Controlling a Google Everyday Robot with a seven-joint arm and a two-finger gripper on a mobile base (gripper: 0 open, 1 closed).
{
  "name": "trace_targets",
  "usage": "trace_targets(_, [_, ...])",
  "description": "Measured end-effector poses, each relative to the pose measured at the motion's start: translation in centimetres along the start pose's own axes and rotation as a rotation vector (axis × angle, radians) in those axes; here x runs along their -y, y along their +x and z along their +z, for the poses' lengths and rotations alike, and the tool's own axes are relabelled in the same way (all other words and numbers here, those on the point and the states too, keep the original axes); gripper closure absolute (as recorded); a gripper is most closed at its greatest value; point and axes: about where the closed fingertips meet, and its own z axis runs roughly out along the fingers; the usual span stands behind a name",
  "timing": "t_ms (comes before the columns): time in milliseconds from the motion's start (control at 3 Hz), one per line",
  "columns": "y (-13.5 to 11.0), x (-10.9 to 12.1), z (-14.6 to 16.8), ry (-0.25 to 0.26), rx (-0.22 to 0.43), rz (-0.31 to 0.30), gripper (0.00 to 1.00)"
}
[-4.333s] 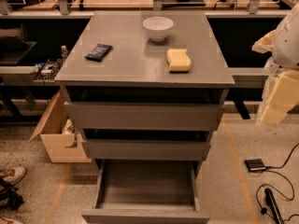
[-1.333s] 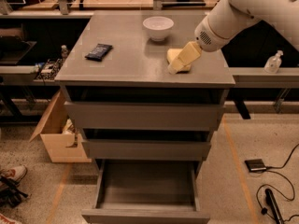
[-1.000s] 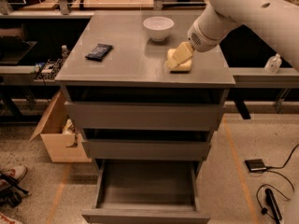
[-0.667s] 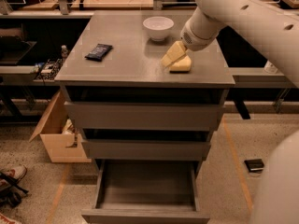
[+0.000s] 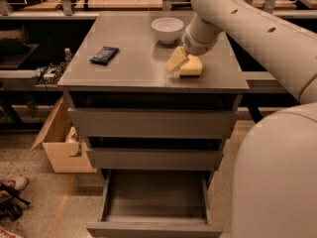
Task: Place sponge into bottom drawer
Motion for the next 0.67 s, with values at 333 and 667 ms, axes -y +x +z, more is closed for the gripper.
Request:
trace_targets(333, [-0.07, -0.15, 1.06, -0.008, -0.016, 0.009, 0.38])
trace_targets(667, [0.06, -0.10, 1.41, -0.009, -0.025, 0.018, 0.62])
